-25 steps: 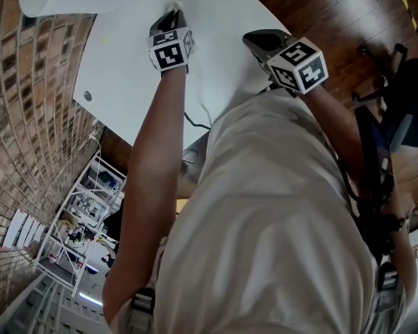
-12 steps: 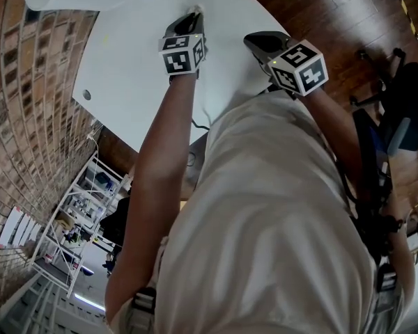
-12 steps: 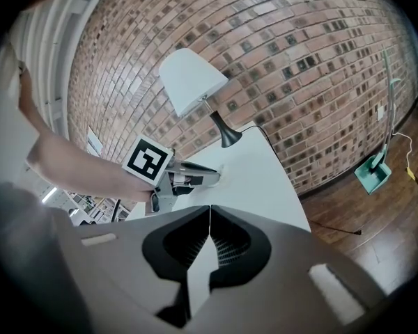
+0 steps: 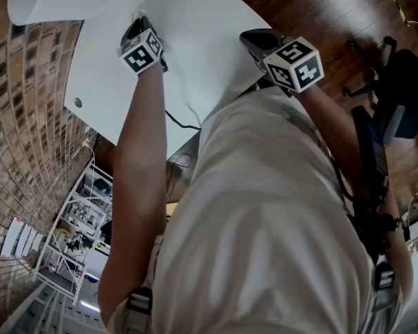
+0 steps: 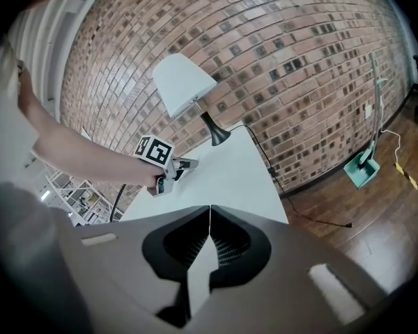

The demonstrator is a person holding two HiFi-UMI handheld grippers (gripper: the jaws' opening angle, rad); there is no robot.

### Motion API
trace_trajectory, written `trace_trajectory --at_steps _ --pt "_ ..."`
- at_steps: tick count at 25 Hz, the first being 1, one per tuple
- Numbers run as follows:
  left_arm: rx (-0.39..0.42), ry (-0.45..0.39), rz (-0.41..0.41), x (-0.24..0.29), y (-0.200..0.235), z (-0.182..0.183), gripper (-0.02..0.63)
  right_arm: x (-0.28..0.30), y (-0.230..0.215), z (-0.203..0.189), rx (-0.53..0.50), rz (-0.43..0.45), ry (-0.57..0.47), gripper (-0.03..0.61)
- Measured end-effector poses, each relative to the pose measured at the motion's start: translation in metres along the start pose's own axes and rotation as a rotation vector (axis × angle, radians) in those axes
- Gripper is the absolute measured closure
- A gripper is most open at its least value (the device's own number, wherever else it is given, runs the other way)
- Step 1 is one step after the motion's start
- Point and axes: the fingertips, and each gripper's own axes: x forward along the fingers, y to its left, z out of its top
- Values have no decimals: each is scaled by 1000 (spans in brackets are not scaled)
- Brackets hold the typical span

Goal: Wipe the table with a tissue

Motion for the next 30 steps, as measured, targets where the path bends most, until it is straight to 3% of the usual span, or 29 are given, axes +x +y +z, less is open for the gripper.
trace_trajectory --at_steps 3,10,12,15,20,24,28,30 --pt "19 -14 -64 1 -30 -6 560 0 -3 0 3 -1 -4 569" --pt "267 -6 -374 -28 -158 -30 559 4 2 8 -18 24 -14 569" --pt "267 18 -438 -36 -177 -39 558 5 5 9 -23 28 -16 569" --pt "122 46 -550 -50 -194 -46 557 2 6 16 -22 24 -37 569" --pt "-120 -26 -640 -71 -191 -47 555 -6 -1 17 -32 -49 -25 569" --pt "-202 -124 -630 -93 -156 -33 555 11 11 20 -62 -32 -35 569" --pt "-394 -285 -719 -133 -152 -30 554 5 35 14 -105 9 -19 569" --pt "-442 -342 -741 -153 -147 -35 554 4 50 9 -136 22 -10 569"
